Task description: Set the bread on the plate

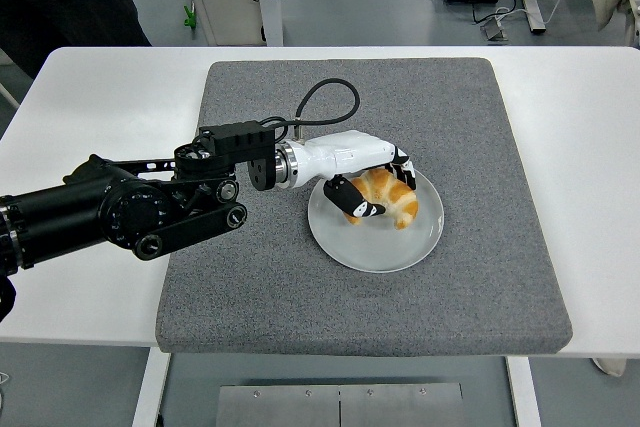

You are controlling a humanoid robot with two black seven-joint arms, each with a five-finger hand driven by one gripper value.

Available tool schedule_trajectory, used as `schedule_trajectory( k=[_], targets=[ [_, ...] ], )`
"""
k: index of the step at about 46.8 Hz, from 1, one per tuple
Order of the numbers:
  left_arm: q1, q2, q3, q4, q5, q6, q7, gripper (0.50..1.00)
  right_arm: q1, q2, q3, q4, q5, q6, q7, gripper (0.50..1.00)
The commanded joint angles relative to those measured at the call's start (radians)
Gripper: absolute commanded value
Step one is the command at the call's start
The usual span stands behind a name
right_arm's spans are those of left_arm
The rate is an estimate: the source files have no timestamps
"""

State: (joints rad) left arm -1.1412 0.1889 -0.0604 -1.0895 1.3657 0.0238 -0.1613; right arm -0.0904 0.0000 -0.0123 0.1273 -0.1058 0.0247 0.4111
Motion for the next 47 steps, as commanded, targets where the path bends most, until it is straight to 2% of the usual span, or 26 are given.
schedule_trajectory(
  k=[1, 27, 37, 38, 40, 43, 44, 47],
  targets=[
    [0.012, 0.000, -0.001, 0.000, 0.024, 0.011, 0.000, 0.500, 0.000, 0.000, 0.000, 0.000, 0.000, 0.000, 0.000, 1.000],
    [0.048, 0.000, 0.001, 0.008, 0.032, 0.022, 0.003, 0.504, 0.000, 0.000, 0.000, 0.000, 0.000, 0.000, 0.000, 1.000],
    [0.067, 0.000, -0.001, 0.013, 0.032, 0.036, 0.005, 0.539, 0.000, 0.000, 0.000, 0.000, 0.000, 0.000, 0.000, 1.000],
    [0.069, 0.000, -0.001, 0.014, 0.032, 0.037, 0.005, 0.551, 0.001, 0.000, 0.000, 0.000, 0.000, 0.000, 0.000, 1.000],
    [0.071, 0.000, -0.003, 0.016, 0.030, 0.039, 0.005, 0.614, 0.000, 0.000, 0.000, 0.000, 0.000, 0.000, 0.000, 1.000],
    [0.069, 0.000, -0.004, 0.016, 0.023, 0.039, 0.002, 0.793, 0.000, 0.000, 0.000, 0.000, 0.000, 0.000, 0.000, 1.000],
    [0.069, 0.001, -0.006, 0.016, 0.020, 0.039, 0.002, 0.829, 0.000, 0.000, 0.000, 0.000, 0.000, 0.000, 0.000, 1.000],
    [0.067, 0.001, -0.006, 0.016, 0.016, 0.039, -0.004, 0.878, 0.000, 0.000, 0.000, 0.000, 0.000, 0.000, 0.000, 1.000]
  ],
)
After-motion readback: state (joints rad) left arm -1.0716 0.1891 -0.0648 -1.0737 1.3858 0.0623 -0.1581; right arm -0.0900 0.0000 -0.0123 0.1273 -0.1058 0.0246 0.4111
